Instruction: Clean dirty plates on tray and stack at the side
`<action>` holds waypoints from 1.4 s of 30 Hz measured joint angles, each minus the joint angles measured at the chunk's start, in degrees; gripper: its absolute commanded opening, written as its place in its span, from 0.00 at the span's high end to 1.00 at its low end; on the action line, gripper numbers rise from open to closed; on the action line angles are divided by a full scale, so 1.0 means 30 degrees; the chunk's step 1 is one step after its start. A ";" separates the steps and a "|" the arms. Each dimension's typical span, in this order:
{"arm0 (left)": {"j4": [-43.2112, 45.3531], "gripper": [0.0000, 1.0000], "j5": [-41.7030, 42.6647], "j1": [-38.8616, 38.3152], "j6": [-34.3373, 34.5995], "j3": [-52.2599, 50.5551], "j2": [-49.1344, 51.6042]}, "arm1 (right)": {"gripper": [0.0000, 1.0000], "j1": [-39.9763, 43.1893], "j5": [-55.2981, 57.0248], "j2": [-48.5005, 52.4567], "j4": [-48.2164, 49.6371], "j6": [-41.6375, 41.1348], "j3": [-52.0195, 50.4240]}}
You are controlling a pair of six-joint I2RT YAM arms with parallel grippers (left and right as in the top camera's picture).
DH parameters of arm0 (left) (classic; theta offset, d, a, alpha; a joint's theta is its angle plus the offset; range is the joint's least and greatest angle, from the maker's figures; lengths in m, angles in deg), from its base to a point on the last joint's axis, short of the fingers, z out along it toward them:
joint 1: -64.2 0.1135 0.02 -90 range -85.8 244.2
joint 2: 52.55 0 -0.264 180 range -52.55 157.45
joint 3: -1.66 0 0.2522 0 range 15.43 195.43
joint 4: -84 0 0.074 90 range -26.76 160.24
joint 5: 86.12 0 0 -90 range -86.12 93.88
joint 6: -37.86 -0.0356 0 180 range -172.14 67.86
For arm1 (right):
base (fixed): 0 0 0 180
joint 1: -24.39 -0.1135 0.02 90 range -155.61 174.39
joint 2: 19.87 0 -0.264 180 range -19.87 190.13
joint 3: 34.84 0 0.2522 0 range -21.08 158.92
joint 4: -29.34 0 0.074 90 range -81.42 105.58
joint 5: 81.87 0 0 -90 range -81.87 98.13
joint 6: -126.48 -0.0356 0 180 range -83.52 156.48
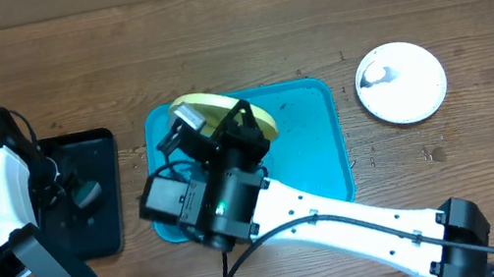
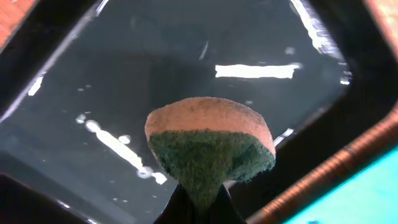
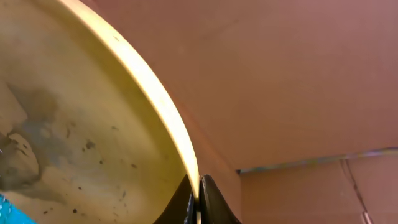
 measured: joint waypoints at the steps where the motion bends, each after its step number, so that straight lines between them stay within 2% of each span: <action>1: 0.0262 0.96 -0.0233 0.0029 0.0029 -0.0197 0.0000 | 0.96 -0.0109 0.0175 0.0000 0.0168 0.0000 0.0000; 5: 0.0969 0.87 -0.1443 0.0029 0.0466 -0.1107 0.0000 | 0.96 -0.0146 0.0495 0.0000 0.0313 0.0066 0.0000; 7: 0.1115 0.67 -0.1887 0.0029 0.0750 -0.1377 0.0022 | 0.96 -0.0131 0.0546 0.0000 0.0313 0.0066 0.0000; 8: 0.1239 0.61 -0.2040 0.0029 0.0831 -0.1406 0.0022 | 0.96 -0.0131 0.0568 0.0000 0.0321 0.0073 0.0000; 12: 0.1443 0.60 -0.2426 0.0029 0.1246 -0.1406 0.0022 | 0.96 -0.0131 0.0372 0.0000 0.0321 0.0073 0.0000; 16: 0.1545 0.43 -0.2375 0.0124 0.1370 -0.1406 0.0022 | 0.96 -0.0131 -0.0801 0.0000 0.0328 0.0066 0.0000; 23: 0.0597 0.41 -0.1792 0.0153 0.1435 -0.1064 0.0022 | 0.96 -0.0109 -0.1960 0.0000 0.0321 -0.0160 0.0000; 24: 0.0306 0.38 -0.1654 0.0153 0.1443 -0.0860 0.0022 | 0.96 -0.0109 -0.1923 0.0000 0.0321 -0.0160 0.0000; 27: -0.0299 0.26 -0.0896 0.0153 0.1472 -0.0058 0.0022 | 0.96 -0.0109 -0.1712 0.0000 0.0364 -0.0168 0.0000; 29: -0.0386 0.04 -0.0066 0.0153 0.1479 0.0364 0.0022 | 0.96 -0.0109 -0.1552 0.0000 0.0678 -0.0189 0.0000; 30: -0.0372 0.00 0.0328 0.0153 0.1545 0.0495 0.0022 | 0.96 -0.0117 -0.1508 0.0000 0.0852 -0.0219 0.0000; 36: -0.0430 0.00 0.1435 0.0153 0.1515 0.0583 0.0022 | 0.96 0.0138 -0.1137 0.0000 0.1523 -0.0306 0.0000; 42: -0.0423 0.00 0.1661 0.0153 0.1508 0.0583 0.0022 | 0.96 0.0481 -0.2710 0.0000 0.2076 -0.0073 0.0044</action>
